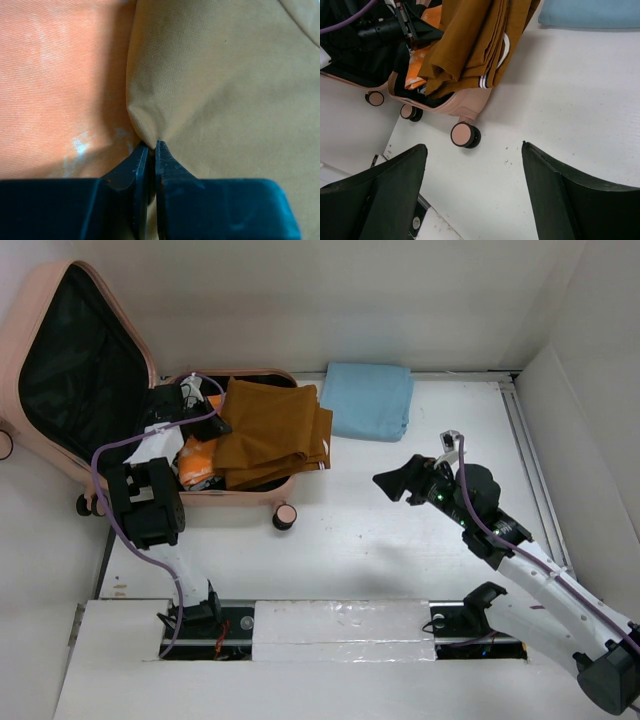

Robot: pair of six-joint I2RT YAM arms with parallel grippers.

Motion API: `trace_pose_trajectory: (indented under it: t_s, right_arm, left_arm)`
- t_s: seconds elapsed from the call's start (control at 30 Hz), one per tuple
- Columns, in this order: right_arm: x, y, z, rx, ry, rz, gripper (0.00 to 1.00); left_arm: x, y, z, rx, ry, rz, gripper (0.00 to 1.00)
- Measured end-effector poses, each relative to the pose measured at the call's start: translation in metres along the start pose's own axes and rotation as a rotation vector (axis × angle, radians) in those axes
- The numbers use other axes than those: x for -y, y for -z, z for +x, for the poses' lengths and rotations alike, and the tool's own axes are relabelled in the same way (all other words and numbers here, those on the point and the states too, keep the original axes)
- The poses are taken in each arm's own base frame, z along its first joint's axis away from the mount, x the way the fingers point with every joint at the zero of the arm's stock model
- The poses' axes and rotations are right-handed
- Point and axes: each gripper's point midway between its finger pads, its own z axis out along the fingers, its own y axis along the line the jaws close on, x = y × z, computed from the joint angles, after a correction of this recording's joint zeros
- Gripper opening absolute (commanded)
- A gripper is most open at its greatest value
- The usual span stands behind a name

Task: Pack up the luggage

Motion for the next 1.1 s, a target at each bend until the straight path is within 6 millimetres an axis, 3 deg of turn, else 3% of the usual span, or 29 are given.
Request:
trace_pose_trajectory:
  t_s: [0.27,0.5,0.67,0.87,0.9,0.97,1.0,1.1]
  right_arm:
    - [-0.002,0.000,-0.002,0.009,0.001,-0.007,0.82]
    - [-0.004,0.000,-0.001,0.004,0.002,-0.012,0.82]
    - [-0.005,0.000,0.000,0.002,0.003,-0.015,0.82]
    - [-0.004,-0.001,0.000,0.003,0.003,-0.011,0.82]
    - [-0.003,-0.001,0.000,0.003,0.004,-0.009,0.83]
    - [-0.002,-0.002,0.001,0.002,0.005,-0.006,0.83]
    - [-0.001,-0.003,0.001,-0.001,0.006,-0.003,0.83]
    - [0.002,-0.004,0.003,-0.003,0.010,0.008,0.83]
  left_arm:
    - [0.000,0.009,-0.008,0.033,0.010,-0.040,0.00]
    - [0.010,0.063,-0.052,0.195,0.060,-0.113,0.00]
    - [-0.016,0.087,-0.084,0.299,0.093,-0.252,0.00]
    - [-0.059,0.099,-0.087,0.321,0.168,-0.384,0.00]
    - [-0.065,0.098,-0.085,0.317,0.179,-0.401,0.06]
    - [-0.076,0.094,-0.082,0.309,0.194,-0.426,0.34]
    - [-0.080,0.092,-0.082,0.309,0.193,-0.435,0.54]
    - [-0.087,0.090,-0.083,0.315,0.216,-0.451,0.64]
